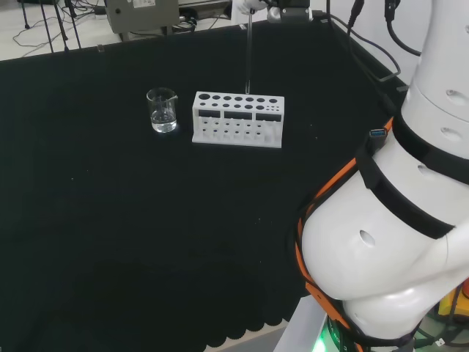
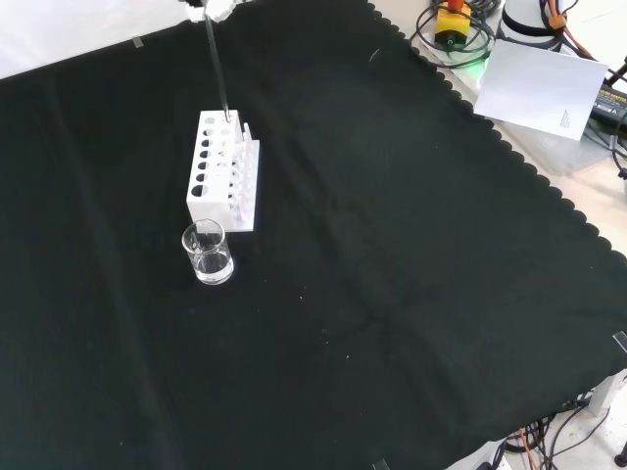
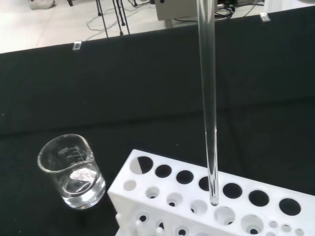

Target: Stir in the beaker to the left of the white test tube rack with the glass rod.

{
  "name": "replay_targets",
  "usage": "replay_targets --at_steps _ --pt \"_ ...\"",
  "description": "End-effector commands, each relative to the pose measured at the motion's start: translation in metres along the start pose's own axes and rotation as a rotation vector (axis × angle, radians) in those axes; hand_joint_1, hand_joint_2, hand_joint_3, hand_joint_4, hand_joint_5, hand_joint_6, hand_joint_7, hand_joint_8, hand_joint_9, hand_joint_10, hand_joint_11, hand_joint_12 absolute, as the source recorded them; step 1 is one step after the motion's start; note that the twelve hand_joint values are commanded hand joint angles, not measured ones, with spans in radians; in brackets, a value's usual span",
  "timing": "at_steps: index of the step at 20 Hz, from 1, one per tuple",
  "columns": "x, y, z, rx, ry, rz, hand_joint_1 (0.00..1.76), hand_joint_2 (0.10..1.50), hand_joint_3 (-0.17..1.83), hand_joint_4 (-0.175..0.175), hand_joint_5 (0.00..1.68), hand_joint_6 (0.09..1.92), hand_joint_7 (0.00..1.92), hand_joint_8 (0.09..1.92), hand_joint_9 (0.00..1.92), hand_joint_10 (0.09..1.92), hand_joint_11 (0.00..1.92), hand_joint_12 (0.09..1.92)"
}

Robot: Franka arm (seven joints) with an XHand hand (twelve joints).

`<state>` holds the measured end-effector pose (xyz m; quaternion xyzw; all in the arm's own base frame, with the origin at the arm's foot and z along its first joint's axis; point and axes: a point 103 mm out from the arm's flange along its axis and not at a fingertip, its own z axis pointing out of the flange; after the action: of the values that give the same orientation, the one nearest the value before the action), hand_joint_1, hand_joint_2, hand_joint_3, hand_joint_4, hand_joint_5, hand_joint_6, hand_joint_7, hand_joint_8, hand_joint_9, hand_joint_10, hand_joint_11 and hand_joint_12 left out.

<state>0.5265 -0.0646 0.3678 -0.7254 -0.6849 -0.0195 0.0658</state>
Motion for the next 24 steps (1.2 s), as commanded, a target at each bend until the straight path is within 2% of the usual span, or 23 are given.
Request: replay_targets --at_steps 1,6,12,15,19,24 --pt "0.008 -0.002 -0.004 -0.013 0.003 -0.05 1.31 1.11 -0.17 -0.175 1.2 0.35 1.2 0.97 1.7 0.59 1.68 0.69" --pt "0.009 -0.002 -0.007 -0.022 0.003 -0.065 1.31 1.11 -0.17 -0.175 1.2 0.34 1.2 0.97 1.71 0.59 1.68 0.7" --pt "0.034 0.017 -0.012 -0.017 0.006 -0.084 1.31 1.11 -0.16 -0.175 1.2 0.34 1.2 0.97 1.71 0.59 1.68 0.7" --pt "0.049 0.024 -0.015 -0.021 0.015 -0.113 1.31 1.11 -0.16 -0.175 1.2 0.34 1.2 0.97 1.71 0.59 1.68 0.7" --pt "0.068 0.033 -0.019 -0.033 0.061 -0.151 1.31 1.1 -0.15 -0.175 1.2 0.34 1.2 0.97 1.71 0.58 1.68 0.7" --pt "0.09 0.043 -0.024 -0.045 0.053 -0.205 1.31 1.1 -0.15 -0.175 1.2 0.34 1.2 0.97 1.71 0.58 1.67 0.7"
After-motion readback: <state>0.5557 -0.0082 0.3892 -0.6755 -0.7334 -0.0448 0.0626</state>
